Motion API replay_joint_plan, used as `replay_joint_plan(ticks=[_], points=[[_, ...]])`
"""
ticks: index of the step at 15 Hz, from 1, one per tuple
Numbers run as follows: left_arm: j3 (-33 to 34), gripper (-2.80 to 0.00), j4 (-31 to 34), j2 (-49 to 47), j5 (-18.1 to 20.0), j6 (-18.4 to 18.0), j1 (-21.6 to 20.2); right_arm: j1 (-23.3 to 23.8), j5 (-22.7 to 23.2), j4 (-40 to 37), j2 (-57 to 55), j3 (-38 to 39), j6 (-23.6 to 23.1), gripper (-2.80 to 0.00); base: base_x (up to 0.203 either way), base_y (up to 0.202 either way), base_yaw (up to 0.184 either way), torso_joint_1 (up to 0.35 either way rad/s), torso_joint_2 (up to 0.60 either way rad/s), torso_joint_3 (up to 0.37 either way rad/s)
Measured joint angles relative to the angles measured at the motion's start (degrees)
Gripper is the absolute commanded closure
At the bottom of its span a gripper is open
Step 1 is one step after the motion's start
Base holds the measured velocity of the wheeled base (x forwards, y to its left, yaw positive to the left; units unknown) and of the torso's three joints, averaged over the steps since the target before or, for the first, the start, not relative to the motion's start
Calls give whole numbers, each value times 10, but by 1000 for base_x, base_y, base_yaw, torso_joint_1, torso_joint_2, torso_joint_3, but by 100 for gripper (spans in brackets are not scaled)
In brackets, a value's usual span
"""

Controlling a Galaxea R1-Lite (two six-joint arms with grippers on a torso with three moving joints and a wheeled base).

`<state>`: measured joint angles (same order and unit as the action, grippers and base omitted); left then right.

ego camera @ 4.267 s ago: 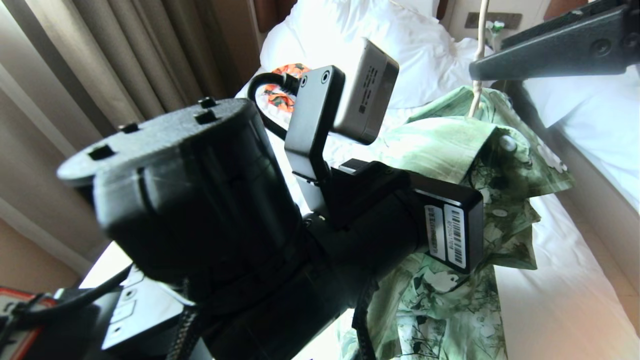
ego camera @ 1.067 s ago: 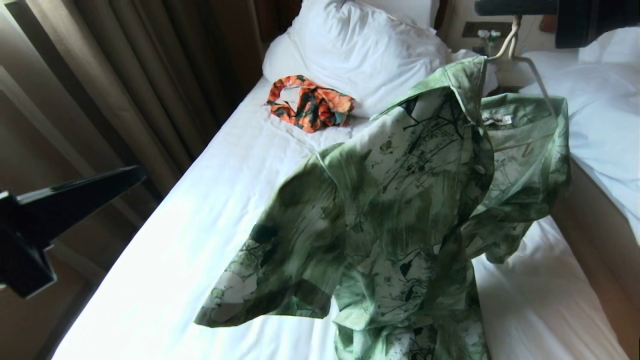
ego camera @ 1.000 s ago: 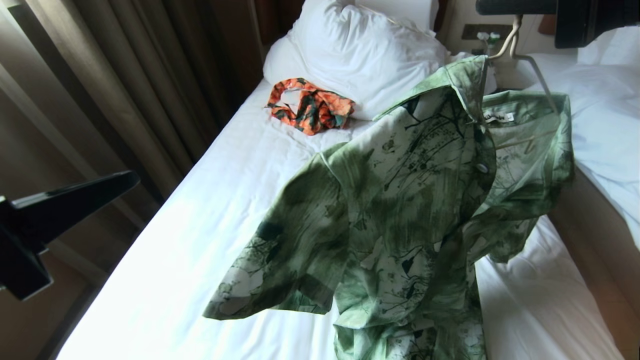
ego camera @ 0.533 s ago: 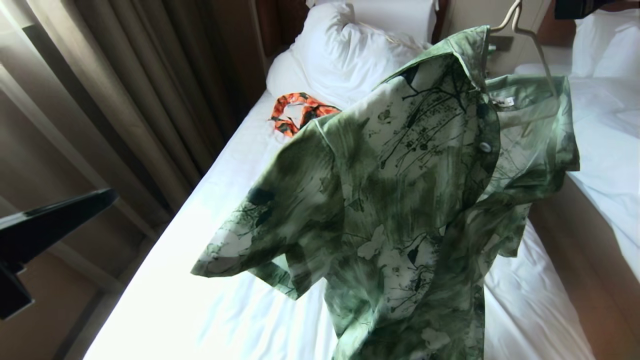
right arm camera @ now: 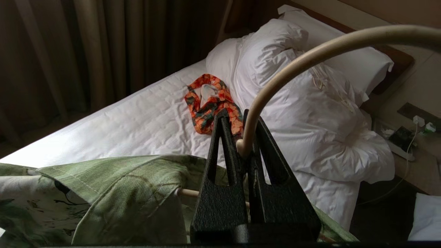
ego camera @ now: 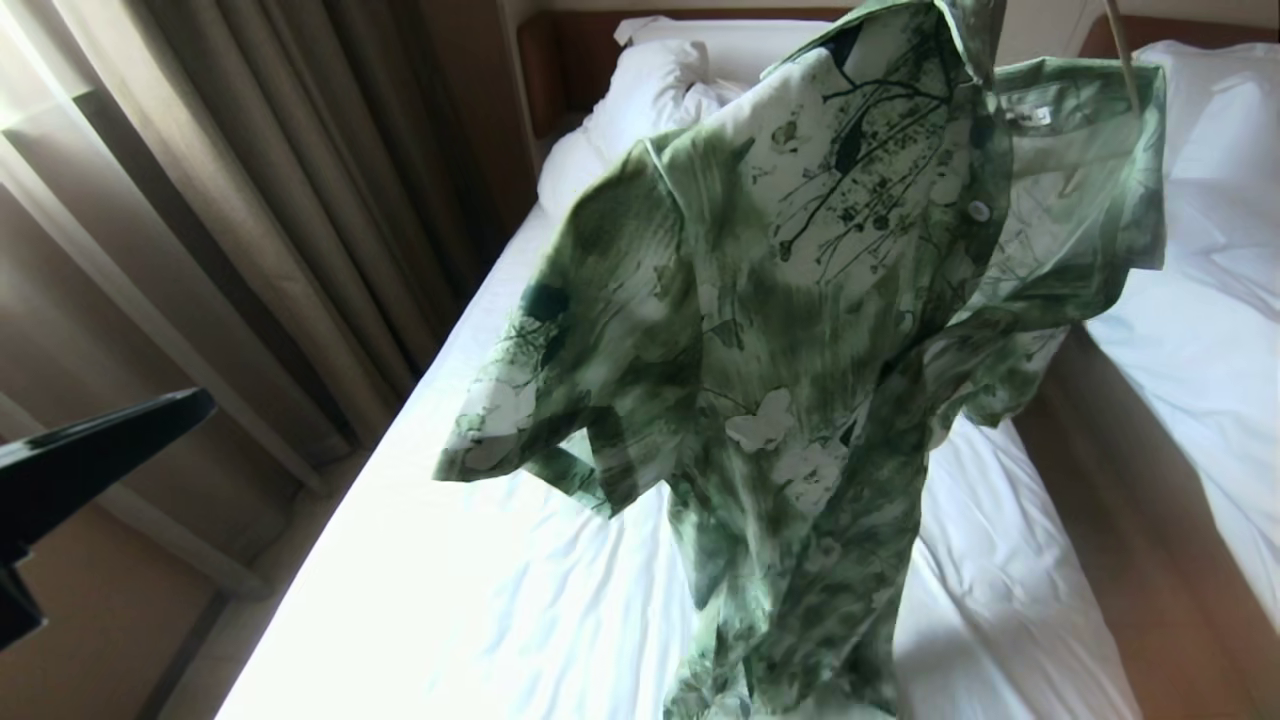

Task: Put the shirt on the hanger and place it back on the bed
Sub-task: Take the clothes hanger out of the clothes

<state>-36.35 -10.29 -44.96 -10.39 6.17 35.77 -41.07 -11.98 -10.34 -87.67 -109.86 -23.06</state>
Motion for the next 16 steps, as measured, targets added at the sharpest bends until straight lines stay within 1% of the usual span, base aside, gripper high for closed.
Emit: replay_joint_plan(ticks=[4,8,11,14,15,16], points=[[0,0,0,1,0,0,0,9,0,1,0,1,-2,0,0,0,0,154,-355,-214],[-7,0,0,-1,1,-2,1,11,0,22,2,2,-6,0,0,0,0,20,-55,-28],[-37,0,6,-21,-6,-3,1,16,-39,22,-1,0,-10,0,0,0,0,0,0,0],[-81,0,8,-58,-12,-7,3,18,-45,17,-4,0,-10,0,0,0,0,0,0,0],[-94,-280,8,-70,-11,-13,8,19,-45,17,-5,0,-10,0,0,0,0,0,0,0],[-102,-280,8,-80,-12,-19,18,19,-45,17,-8,0,-10,0,0,0,0,0,0,0]])
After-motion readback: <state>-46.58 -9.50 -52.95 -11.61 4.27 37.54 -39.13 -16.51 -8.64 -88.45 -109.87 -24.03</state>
